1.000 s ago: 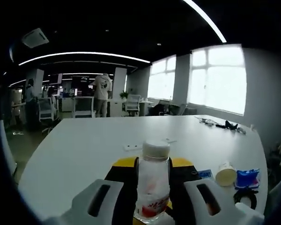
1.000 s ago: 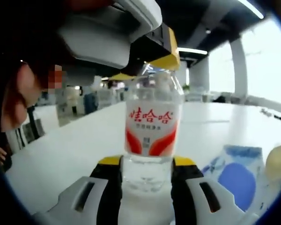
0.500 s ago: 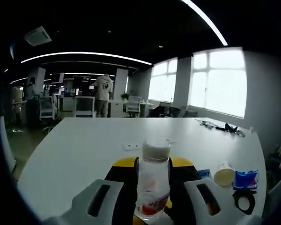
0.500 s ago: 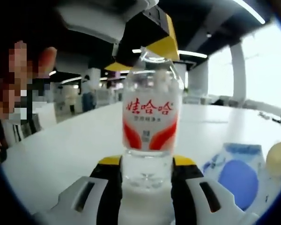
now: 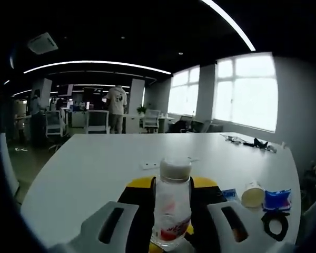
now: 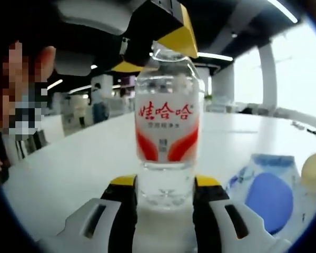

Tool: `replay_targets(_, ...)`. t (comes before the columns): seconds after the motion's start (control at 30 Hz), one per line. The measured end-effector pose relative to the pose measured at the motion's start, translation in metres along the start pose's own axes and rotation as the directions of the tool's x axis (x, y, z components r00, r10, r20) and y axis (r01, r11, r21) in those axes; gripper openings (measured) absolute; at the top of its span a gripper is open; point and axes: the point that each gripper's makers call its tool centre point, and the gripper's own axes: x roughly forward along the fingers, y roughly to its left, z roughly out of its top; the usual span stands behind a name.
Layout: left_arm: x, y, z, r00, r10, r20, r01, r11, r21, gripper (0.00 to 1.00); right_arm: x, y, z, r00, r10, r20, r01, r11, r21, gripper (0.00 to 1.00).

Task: Arrange the tabletop items into an orderly group along one side of the table until the central work area is clear of visible clutter.

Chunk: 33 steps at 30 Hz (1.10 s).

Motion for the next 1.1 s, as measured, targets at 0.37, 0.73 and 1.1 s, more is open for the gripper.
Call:
replay_targets(0.37,-0.001,-0.003,-0.001,1.0,-0.009,-0.004,0.009,1.0,-0.009,0.26,-0.007,0.006,0.007,0.999,0.034,-0.004,-0.034,0.999,-0.006,0.43)
replay_targets(0.73,-0.008,-0.008,0.004,1.0,0.008,0.005,-0.008,1.0,-0.019,0.34,-0.015,0.003,0.013,0.998,0.057,-0.014,-0.057,0.998,-0.03,0.55)
replay_targets(1.1,-0.015,0.002,0.007,0.997,0.072,0.014,-0.071,0.996,-0.048,0.63,-0.019,0.01,0.018,0.993,0.117,-0.003,-0.117,0.993,-0.005,0.76)
